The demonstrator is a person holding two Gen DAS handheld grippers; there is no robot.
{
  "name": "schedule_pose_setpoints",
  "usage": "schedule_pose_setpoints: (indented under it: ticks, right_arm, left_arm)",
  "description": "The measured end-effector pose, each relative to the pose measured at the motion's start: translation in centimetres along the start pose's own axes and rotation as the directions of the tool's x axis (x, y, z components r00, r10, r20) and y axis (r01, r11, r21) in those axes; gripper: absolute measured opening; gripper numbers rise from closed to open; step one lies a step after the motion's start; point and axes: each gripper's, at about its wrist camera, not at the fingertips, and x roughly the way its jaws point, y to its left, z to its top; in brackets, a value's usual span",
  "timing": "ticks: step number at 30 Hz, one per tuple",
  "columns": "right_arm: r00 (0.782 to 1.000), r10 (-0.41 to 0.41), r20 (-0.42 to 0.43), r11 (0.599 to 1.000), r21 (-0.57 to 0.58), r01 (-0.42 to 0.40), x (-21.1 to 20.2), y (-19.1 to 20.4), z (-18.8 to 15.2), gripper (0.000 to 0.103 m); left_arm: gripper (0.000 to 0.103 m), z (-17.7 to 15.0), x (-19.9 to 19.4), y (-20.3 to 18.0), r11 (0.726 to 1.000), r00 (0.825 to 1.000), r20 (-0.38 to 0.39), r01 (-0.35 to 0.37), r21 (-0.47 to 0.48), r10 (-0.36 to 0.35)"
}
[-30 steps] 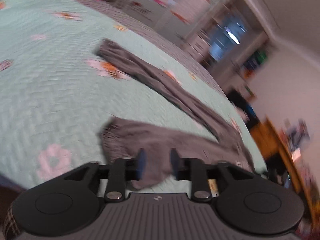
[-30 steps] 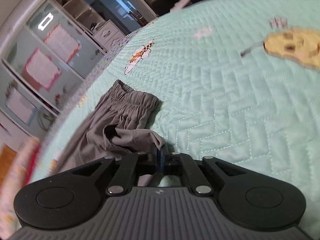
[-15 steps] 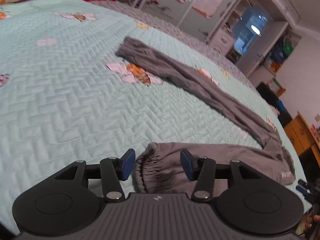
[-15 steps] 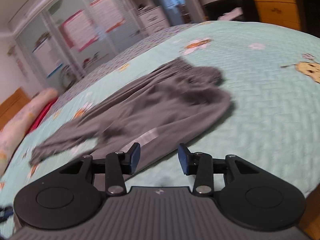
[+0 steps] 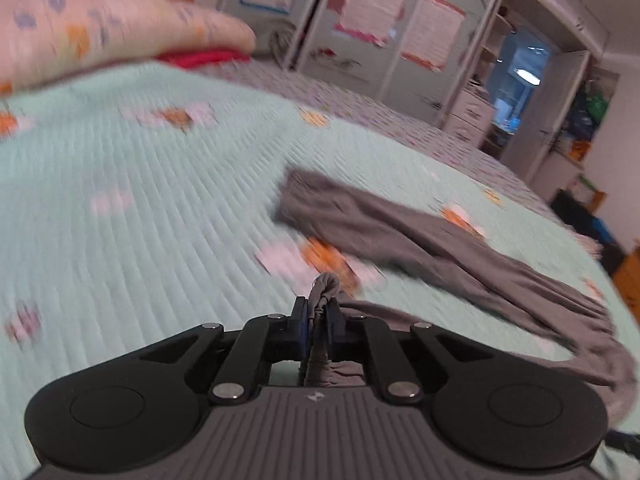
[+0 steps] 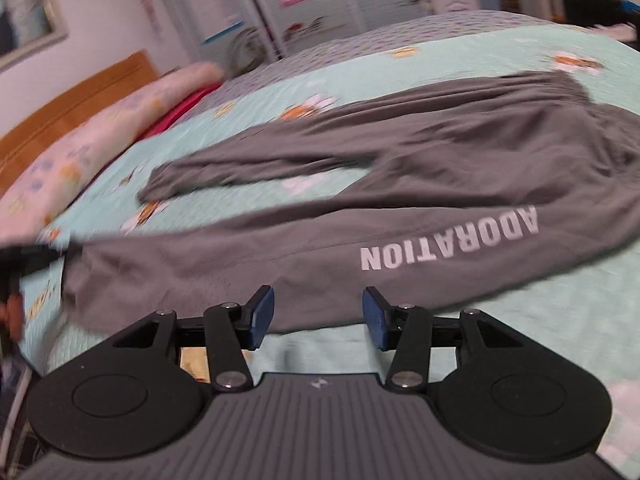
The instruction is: Fold clothes
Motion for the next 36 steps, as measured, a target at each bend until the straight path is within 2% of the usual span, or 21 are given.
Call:
schedule_pose_setpoints:
  ticks: [2, 4, 6, 7, 8, 10, 14, 16, 20, 22, 24, 27, 29, 30, 31, 35, 36]
  right_arm:
    - [1.0, 0.009, -0.02, 1.0, -0.02, -0.01, 1.2, 1.1, 0.0, 0.05]
    - [0.999, 0.018, -0.039, 0.999, -0.041, -0.02, 2.4, 2.2, 0.0, 0.05]
    - [0.998, 0.029, -0.057, 0.998, -0.052, -0.032, 3.1, 2.9, 0.0, 0.052]
    - [0.998, 0.031, -0.063, 0.998, -0.059, -0.034, 3.2, 3.0, -0.1, 0.054]
    - [0.997, 0.031, -0.067, 0.997, -0.064, -0.036, 3.3, 3.1, -0.1, 0.056]
    - [0.997, 0.035, -0.074, 0.997, -0.07, -0.041, 3.2, 3.0, -0.3, 0.057]
    - [0.996, 0.049, -0.073, 0.998, -0.045, -0.052, 3.4, 2.7, -0.7, 0.058]
    - [0.996, 0.053, -0.069, 0.998, -0.037, -0.056, 3.3, 2.7, -0.7, 0.059]
    - [0.996, 0.065, -0.061, 0.997, -0.033, -0.067, 3.2, 2.8, -1.0, 0.062]
    - [0.996, 0.071, -0.058, 0.997, -0.031, -0.073, 3.1, 2.8, -1.1, 0.063]
    - [0.996, 0.075, -0.056, 0.997, -0.031, -0.077, 3.0, 2.8, -1.2, 0.064]
    - [0.995, 0.085, -0.054, 0.996, -0.025, -0.086, 2.7, 2.5, -1.4, 0.064]
    - [0.994, 0.097, -0.049, 0.995, -0.013, -0.098, 2.4, 2.1, -1.5, 0.064]
    - [0.993, 0.106, -0.045, 0.994, -0.001, -0.106, 2.3, 1.9, -1.6, 0.064]
    - [0.993, 0.115, -0.04, 0.993, 0.01, -0.114, 2.3, 1.6, -1.6, 0.064]
    - [0.994, 0.106, 0.014, 0.987, 0.118, -0.107, 0.8, -1.1, -1.4, 0.064]
    - [0.995, 0.096, 0.033, 0.984, 0.15, -0.1, 0.4, -1.9, -1.3, 0.064]
  left_arm:
    - [0.009, 0.7, 2.1, 1.2, 1.0, 0.999, -0.047, -0.021, -0.014, 0.02]
    - [0.015, 0.5, 4.0, 2.5, 0.997, 0.994, -0.104, -0.043, -0.068, 0.036]
    - [0.015, 0.1, 4.0, 3.5, 0.991, 0.994, -0.098, -0.064, -0.114, 0.053]
    - [0.021, -0.2, 4.0, 4.0, 0.988, 0.994, -0.095, -0.075, -0.137, 0.062]
    - [0.024, -0.5, 3.1, 4.4, 0.982, 0.996, -0.074, -0.064, -0.177, 0.052]
    - [0.036, -1.1, 1.2, 5.3, 0.966, 0.999, -0.03, -0.039, -0.255, 0.033]
    - [0.049, -3.1, -2.8, 4.7, 0.948, 1.0, -0.003, -0.026, -0.316, 0.026]
    - [0.055, -4.6, -4.5, 4.5, 0.921, 0.999, -0.003, -0.039, -0.387, 0.041]
    - [0.056, -7.5, -5.6, 4.6, 0.83, 1.0, -0.022, -0.006, -0.558, -0.008]
    - [0.057, -7.9, -4.8, 4.3, 0.811, 0.999, -0.025, 0.007, -0.585, -0.027]
    - [0.057, -8.1, -3.8, 4.2, 0.789, 0.999, -0.034, -0.021, -0.614, 0.0]
    - [0.057, -8.2, -2.9, 3.9, 0.749, 1.0, 0.0, -0.013, -0.662, 0.017]
    - [0.054, -7.9, -2.4, 3.6, 0.735, 1.0, 0.008, 0.008, -0.678, -0.003]
    - [0.033, -7.7, -1.9, 3.3, 0.735, 0.999, 0.005, 0.034, -0.677, -0.042]
    - [0.003, -7.7, -1.6, 3.0, 0.738, 0.996, -0.002, 0.062, -0.672, -0.086]
    - [0.001, -7.6, -2.6, 2.2, 0.778, 0.999, 0.017, 0.04, -0.627, -0.038]
    - [0.001, -7.7, -2.9, 2.4, 0.77, 0.999, 0.025, 0.044, -0.637, -0.036]
